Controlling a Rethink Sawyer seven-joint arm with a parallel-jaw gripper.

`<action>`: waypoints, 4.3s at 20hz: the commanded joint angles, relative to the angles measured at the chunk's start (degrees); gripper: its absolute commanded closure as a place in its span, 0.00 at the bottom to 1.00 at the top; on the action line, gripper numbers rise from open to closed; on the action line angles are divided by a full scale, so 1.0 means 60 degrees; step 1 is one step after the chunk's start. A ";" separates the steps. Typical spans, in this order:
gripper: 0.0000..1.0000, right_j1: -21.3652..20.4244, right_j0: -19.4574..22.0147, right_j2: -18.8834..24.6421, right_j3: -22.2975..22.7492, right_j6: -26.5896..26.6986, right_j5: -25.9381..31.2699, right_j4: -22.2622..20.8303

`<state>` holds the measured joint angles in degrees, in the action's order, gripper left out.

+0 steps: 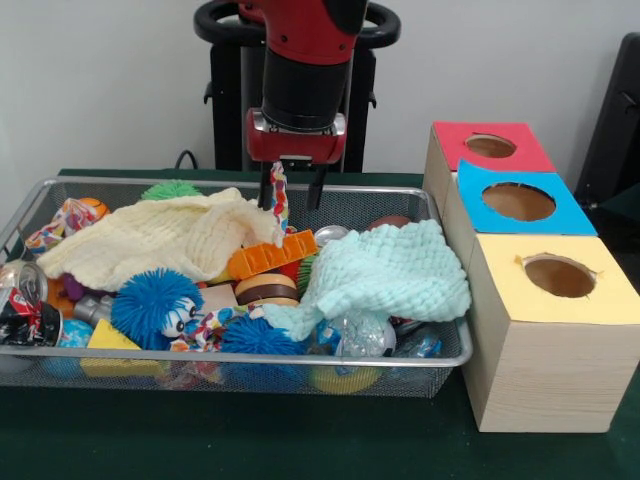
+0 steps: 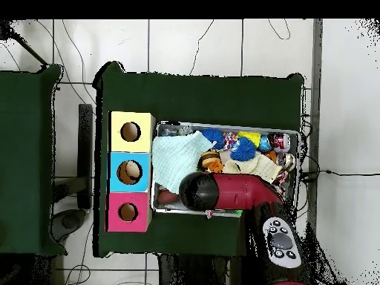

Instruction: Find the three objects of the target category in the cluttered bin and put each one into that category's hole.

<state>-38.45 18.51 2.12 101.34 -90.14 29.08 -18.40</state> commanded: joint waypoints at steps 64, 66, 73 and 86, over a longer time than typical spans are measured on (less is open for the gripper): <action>0.00 -0.0045 0.0490 -0.0158 0.1150 -0.1016 -0.1333 -0.1119; 0.00 -0.0084 0.0507 -0.0161 0.1161 -0.0979 -0.1213 -0.1086; 0.00 0.0302 0.0448 -0.0225 0.0984 -0.1066 -0.1416 -0.1139; 0.00 0.1298 0.0124 -0.0419 0.0535 -0.1340 -0.2153 -0.1024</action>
<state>-34.51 20.04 -1.53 108.65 -90.14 21.52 -23.40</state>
